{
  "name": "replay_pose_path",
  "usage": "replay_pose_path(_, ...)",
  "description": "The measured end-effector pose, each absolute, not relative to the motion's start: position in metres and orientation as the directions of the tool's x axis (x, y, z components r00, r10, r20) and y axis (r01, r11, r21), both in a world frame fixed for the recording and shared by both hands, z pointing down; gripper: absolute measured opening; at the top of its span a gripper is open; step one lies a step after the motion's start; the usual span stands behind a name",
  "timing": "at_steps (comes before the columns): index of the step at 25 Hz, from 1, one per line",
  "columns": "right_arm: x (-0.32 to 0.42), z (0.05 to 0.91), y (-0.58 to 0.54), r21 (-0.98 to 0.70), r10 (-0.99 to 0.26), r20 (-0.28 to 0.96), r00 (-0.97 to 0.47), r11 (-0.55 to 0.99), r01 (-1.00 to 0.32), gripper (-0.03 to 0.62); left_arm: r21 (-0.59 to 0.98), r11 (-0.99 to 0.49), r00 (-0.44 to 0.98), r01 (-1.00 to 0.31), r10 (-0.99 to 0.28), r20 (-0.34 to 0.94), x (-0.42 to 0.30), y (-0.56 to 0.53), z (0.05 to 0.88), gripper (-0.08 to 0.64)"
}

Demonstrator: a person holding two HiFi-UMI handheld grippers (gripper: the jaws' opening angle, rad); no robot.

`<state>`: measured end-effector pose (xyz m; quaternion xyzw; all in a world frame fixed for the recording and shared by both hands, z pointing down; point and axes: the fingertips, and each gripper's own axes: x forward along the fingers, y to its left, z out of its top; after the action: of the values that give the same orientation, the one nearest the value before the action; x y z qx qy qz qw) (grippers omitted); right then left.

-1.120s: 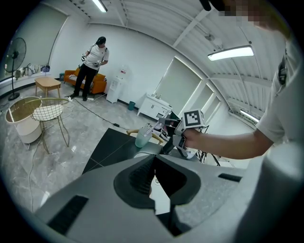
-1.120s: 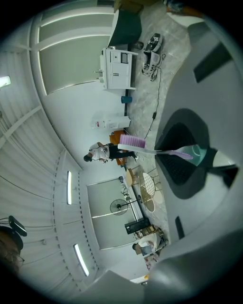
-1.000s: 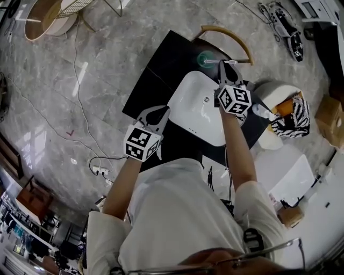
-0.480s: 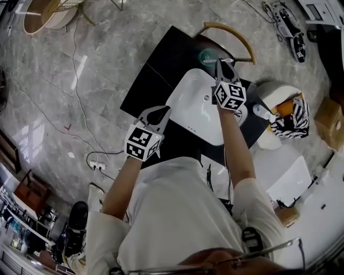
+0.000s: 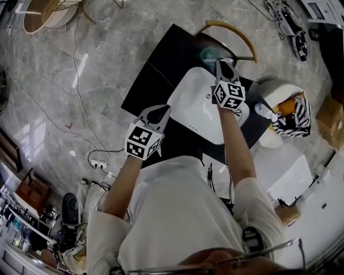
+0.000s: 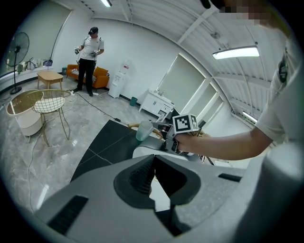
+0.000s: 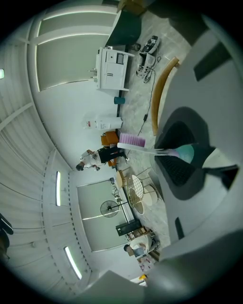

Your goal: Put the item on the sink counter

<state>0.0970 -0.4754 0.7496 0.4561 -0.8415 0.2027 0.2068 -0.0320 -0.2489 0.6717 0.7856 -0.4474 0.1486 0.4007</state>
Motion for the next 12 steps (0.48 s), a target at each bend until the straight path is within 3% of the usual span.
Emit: replay_pose_path(12, 0.0993, 0.7525, -0.4681, -0.156, -0.669, 0.553, -0.496, 0.503, -0.850, 0.118, 0.499, -0.272, 0.553, -0.823, -0.584, 0.594, -0.0331, -0.2447, 0.6703, 0.005)
